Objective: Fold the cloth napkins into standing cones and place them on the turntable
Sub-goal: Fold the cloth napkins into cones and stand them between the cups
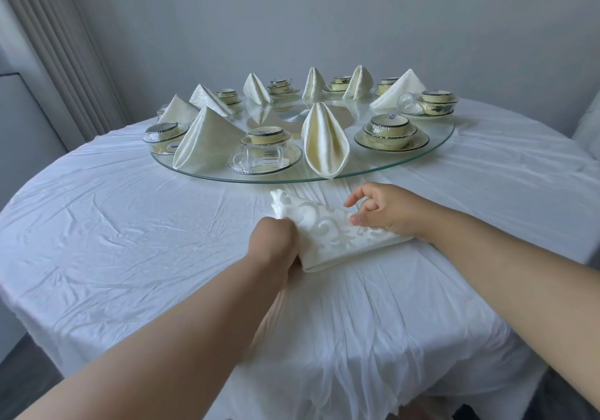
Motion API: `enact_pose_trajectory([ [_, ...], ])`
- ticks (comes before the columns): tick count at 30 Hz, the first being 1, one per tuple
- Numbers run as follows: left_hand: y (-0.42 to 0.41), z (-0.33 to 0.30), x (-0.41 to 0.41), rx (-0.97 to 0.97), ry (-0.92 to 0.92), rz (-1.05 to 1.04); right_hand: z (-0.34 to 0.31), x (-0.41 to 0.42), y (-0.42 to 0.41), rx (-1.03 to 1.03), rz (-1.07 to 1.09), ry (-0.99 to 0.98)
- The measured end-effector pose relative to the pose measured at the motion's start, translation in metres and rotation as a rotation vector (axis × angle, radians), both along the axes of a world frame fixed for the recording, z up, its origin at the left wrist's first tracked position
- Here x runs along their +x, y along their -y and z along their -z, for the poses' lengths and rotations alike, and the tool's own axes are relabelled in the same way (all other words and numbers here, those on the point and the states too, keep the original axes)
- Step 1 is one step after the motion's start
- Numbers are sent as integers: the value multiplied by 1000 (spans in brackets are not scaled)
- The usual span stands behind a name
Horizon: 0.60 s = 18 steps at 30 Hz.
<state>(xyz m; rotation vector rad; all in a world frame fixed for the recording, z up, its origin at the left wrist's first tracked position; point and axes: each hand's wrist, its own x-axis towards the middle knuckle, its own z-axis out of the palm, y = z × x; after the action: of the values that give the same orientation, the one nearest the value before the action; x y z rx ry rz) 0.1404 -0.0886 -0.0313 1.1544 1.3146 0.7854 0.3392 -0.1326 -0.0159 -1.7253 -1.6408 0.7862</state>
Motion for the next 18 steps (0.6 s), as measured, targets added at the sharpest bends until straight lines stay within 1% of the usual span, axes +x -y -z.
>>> enact_pose_trajectory([
  [2, 0, -4, 1, -24, 12, -11, -3, -3, -5, 0, 0, 103],
  [6, 0, -17, 5, -74, 46, 3, -10, -9, -14, -67, -50, 294],
  [9, -2, -22, 8, -133, 4, -45, -12, -10, -15, -72, -44, 290],
  [14, -5, -21, 9, -136, -69, -93, -7, -6, -7, -5, 2, 294],
  [16, -5, -23, 8, -63, -116, -74, -3, -7, -6, 1, 22, 324],
  [17, -5, -23, 6, 53, -208, -70, -1, -8, -6, 1, 26, 336],
  [18, -5, -22, 2, 234, -390, -66, -1, -9, -5, 3, 29, 347],
])
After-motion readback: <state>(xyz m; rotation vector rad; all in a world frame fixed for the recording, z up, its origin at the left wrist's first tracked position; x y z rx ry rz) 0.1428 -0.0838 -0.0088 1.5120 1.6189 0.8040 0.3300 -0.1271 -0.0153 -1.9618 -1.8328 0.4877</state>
